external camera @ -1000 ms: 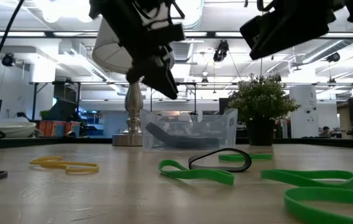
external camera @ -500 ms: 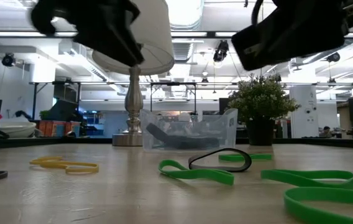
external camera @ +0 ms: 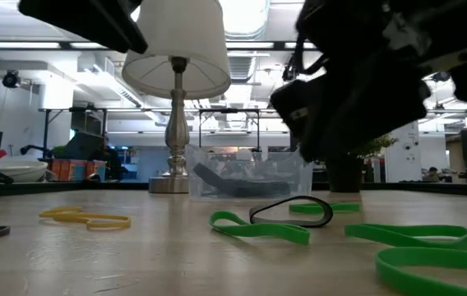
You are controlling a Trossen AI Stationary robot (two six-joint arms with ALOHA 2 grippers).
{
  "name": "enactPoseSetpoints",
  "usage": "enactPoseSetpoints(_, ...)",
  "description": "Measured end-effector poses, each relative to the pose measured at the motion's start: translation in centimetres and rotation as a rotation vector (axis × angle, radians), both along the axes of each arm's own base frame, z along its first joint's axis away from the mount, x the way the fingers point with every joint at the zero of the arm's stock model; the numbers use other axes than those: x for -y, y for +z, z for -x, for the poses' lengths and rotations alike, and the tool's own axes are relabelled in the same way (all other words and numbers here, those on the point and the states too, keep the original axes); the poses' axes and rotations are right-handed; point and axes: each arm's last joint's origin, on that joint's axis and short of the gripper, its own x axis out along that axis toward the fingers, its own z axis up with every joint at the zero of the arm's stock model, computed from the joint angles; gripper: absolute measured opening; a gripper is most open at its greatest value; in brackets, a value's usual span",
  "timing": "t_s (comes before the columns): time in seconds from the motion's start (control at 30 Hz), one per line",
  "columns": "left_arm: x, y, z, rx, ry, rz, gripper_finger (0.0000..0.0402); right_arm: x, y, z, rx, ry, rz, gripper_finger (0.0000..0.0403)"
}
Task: Pick and place rubber bands into bin
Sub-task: Put the black rubber band into the transparent bin
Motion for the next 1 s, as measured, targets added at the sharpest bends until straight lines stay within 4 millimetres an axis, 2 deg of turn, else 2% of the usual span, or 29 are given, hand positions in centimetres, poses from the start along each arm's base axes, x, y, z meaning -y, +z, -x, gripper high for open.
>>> enactPoseSetpoints(0.17, 0.1, -0.1, 0.1, 0.0, -0.004, -0.003, 0.0105, -0.1, 0.0, -1.3, -0.051, -0.046, 0.0, 0.011)
enactPoseSetpoints(0.5, 0.2, 0.0, 0.0, 0.01, -0.001, 0.0, 0.0105, -0.1, -0.7, -1.7, -0.116, -0.074, 0.015, 0.0176)
enactPoseSetpoints(1.0, 0.2, 0.0, 0.0, 0.01, 0.001, -0.002, 0.0105, 0.0, -1.0, -1.5, -0.122, -0.131, 0.037, 0.0196)
